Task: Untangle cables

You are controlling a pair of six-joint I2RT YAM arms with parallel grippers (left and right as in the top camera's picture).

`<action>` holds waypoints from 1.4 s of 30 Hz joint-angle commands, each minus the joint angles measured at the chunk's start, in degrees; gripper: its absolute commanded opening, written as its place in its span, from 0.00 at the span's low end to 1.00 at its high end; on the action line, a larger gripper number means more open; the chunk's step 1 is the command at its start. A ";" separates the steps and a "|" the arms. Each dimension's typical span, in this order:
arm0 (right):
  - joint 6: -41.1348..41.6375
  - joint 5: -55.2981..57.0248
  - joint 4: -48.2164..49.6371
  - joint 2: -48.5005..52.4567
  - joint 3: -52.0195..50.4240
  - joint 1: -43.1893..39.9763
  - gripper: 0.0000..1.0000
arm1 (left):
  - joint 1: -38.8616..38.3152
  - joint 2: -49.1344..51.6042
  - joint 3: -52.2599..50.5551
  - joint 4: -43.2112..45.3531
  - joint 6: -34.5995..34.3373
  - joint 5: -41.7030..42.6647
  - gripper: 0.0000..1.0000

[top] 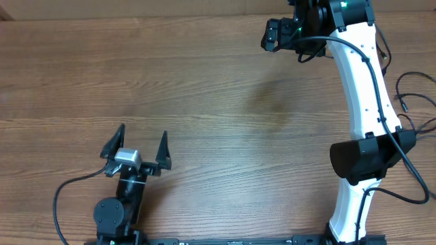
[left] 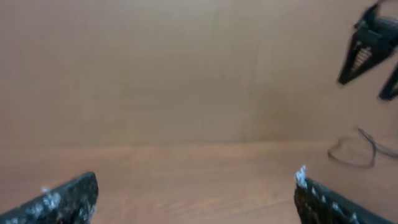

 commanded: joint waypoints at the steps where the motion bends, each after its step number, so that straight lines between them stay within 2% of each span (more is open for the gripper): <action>1: -0.11 0.04 0.26 -0.07 0.13 -0.15 1.00 | 1.88 -5.49 -1.11 -5.07 -4.07 -0.09 0.99; 4: -0.09 0.04 0.26 -0.07 0.13 -0.15 1.00 | 2.21 -7.54 -1.11 -9.51 -3.28 -0.74 1.00; 11: -0.09 0.04 0.26 -0.07 0.13 -0.15 1.00 | 2.80 -14.51 -1.09 -27.43 -2.73 -3.65 1.00; 17: -0.09 0.04 0.26 -0.07 0.13 -0.15 1.00 | 5.81 -15.74 -1.11 -27.47 -1.55 -3.15 1.00; 42: -0.09 0.04 0.26 -0.07 0.13 -0.15 1.00 | 5.86 -15.63 -1.11 -27.39 -1.97 -3.17 0.99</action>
